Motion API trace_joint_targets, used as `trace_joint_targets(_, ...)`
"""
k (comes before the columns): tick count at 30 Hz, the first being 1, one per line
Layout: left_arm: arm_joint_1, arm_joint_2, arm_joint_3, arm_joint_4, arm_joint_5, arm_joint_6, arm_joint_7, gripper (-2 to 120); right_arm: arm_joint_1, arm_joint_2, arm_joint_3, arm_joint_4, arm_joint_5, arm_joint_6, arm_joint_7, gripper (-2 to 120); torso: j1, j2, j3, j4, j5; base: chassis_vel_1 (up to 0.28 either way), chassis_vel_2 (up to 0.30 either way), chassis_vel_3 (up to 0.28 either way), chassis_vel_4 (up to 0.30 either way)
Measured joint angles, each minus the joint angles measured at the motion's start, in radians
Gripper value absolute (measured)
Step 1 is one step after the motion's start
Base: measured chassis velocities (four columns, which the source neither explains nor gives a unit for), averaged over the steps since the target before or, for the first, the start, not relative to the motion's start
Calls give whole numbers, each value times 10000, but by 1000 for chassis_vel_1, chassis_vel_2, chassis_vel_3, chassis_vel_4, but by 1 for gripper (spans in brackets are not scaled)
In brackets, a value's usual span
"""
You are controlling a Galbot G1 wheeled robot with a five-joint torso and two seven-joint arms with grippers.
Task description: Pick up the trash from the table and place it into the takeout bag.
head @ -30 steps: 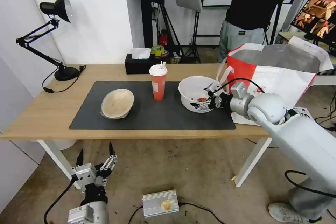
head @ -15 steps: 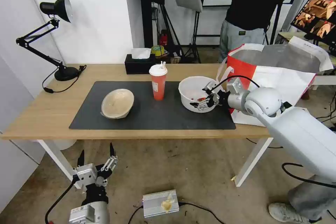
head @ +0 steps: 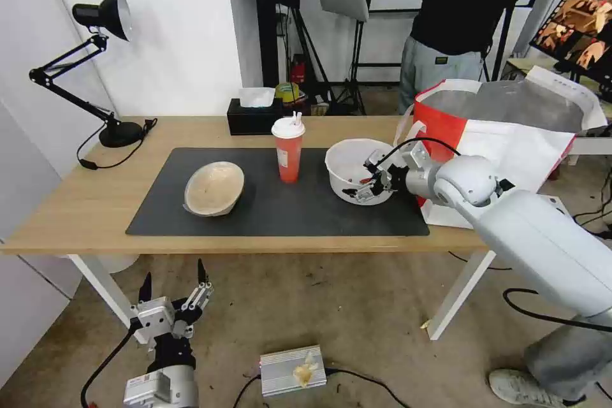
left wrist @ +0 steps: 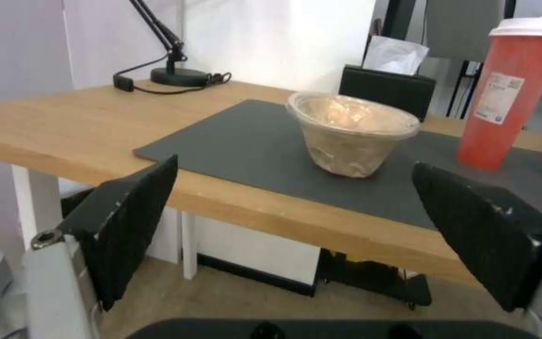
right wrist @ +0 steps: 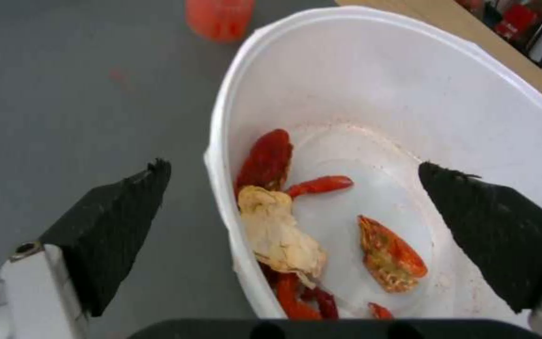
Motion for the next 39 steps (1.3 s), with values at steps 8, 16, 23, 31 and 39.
trace_joint_targets(8, 3, 0, -1, 34, 17, -8, -151, 100, 177, 48, -131, -225, -190, 3, -160, 100, 0, 0, 0, 0, 0, 0, 0, 0, 0)
trace_joint_targets(16, 4, 0, 6, 35, 48, -20, -232, 100, 220, 168, -141, -448, -342, 19, -262, 100, 0, 0, 0, 0, 0, 0, 0, 0, 0)
trace_joint_targets(23, -10, 0, 5, 60, 51, -29, -237, 100, 219, 252, -179, -610, -534, 21, -270, 100, 0, 0, 0, 0, 0, 0, 0, 0, 0)
trace_joint_targets(31, -46, 3, -6, 79, 52, -32, -259, 100, 274, 278, -280, -756, -778, 22, -452, 92, 0, 0, 0, 0, 0, 0, 0, 0, 0)
trace_joint_targets(39, -66, 2, 1, 98, 53, -36, -274, 100, 236, 266, -327, -812, -892, -6, -575, 61, 0, 0, 0, 0, 1, 0, 0, 0, 0)
